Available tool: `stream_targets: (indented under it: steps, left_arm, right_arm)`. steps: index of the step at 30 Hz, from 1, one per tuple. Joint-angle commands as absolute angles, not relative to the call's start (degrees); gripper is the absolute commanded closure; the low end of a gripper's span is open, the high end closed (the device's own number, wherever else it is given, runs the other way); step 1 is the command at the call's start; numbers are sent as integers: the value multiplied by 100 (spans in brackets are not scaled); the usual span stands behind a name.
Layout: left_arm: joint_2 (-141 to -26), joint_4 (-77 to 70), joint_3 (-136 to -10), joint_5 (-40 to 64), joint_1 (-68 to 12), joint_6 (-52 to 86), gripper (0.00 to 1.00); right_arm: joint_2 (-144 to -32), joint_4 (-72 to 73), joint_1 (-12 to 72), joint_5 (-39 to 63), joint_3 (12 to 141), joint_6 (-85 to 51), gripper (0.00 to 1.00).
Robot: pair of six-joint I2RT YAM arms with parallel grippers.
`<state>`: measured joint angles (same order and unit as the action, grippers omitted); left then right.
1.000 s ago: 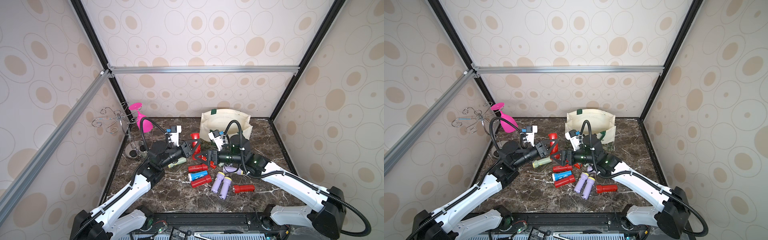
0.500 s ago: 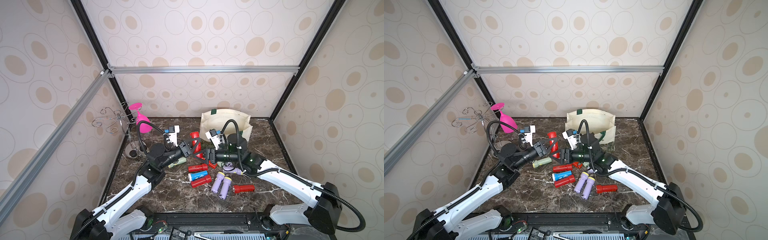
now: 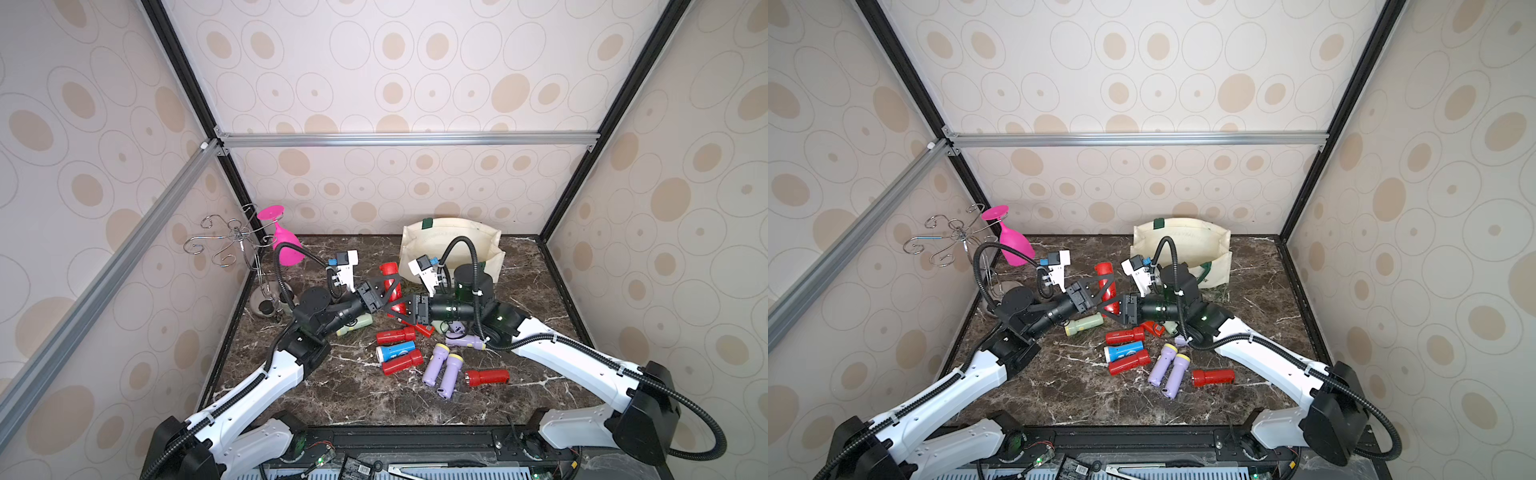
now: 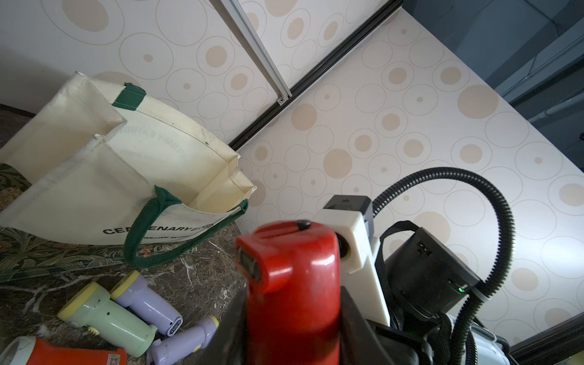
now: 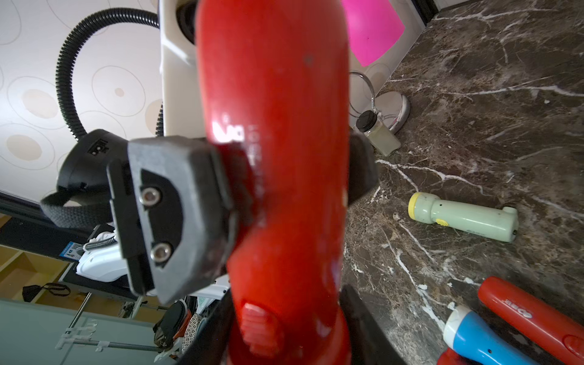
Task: Put the flashlights into the tote bags
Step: Pick up the flashlight from the center of the board, then place the flashlight in the canvas bag.
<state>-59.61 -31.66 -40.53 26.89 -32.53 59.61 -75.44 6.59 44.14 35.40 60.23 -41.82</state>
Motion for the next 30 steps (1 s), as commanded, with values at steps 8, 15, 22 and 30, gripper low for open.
stream_targets:
  steps: [8,15,22,30]
  left_arm:
    - [-6088,-3222,-4308,2731,-3265,5716,43]
    - [-6194,-2833,-4447,2527,-3268,5490,3]
    - [-6316,-2046,-4665,2341,-3267,5071,0]
    - [-6630,-686,-4989,2077,-3263,4204,0]
  right_arm:
    - [-7336,503,4154,3486,6067,-4126,99]
    - [-7041,-95,3748,3200,6079,-3917,100]
    - [-7222,-2179,3166,2471,7074,-3043,100]
    - [-7751,-2977,2675,1760,7941,-2764,100]
